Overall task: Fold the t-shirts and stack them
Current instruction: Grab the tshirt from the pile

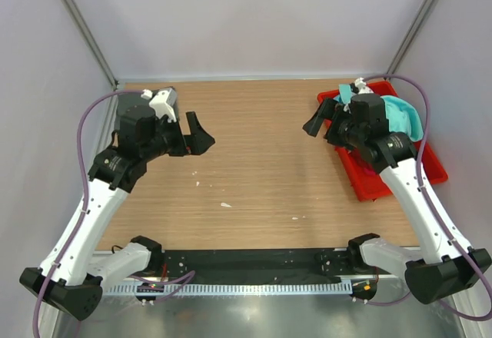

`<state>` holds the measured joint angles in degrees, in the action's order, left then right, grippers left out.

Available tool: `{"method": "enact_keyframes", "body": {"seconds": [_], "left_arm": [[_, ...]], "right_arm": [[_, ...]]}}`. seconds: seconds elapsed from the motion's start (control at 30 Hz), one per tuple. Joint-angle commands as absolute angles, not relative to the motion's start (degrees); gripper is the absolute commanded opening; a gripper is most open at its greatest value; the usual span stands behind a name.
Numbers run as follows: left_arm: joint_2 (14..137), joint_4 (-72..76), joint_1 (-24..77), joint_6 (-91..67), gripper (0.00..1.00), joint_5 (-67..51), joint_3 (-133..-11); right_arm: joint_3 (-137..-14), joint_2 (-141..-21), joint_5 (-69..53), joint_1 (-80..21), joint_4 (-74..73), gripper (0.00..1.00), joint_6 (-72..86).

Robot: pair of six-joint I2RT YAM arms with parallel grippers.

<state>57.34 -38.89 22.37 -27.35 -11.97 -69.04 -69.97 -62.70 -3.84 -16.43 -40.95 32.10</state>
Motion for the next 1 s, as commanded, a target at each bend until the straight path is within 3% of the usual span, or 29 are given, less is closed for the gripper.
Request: {"method": "enact_keyframes", "body": {"seconds": [0.0, 0.13, 0.2, 0.4, 0.53, 0.87, 0.97], "left_arm": [[57.22, -38.23, 22.32, -25.84, 1.0, -10.9, -67.77], [56.52, -37.53, 22.32, -26.54, 1.0, -9.32, -65.75], [55.73, -36.92, 22.32, -26.63, 1.0, -8.7, -63.9], [54.58, -36.04, 22.33, -26.81, 0.99, -8.17, -60.38], [54.58, -35.33, 22.32, -26.28, 1.0, -7.74, -58.8], [56.69, -35.33, 22.32, -25.75, 1.0, -7.65, -58.45], [56.78, -35.24, 22.41, -25.75, 1.0, -7.47, -58.27]], "right_arm": [[-76.1, -65.03, 9.63, -16.44, -42.26, 0.99, 33.57], [-80.85, -70.04, 23.97, -15.3, -41.05, 1.0, 30.86], [-85.59, -75.83, 27.33, -10.15, -42.18, 0.99, 28.75], [-92.55, -88.93, 25.93, 4.64, -43.24, 0.88, 25.93], [-91.76, -93.77, 17.26, 14.12, -40.88, 0.8, 26.19], [-90.97, -100.98, 9.14, 19.42, -35.07, 0.72, 23.47], [-90.62, -101.95, 8.27, 19.77, -33.75, 0.65, 23.29]]}}
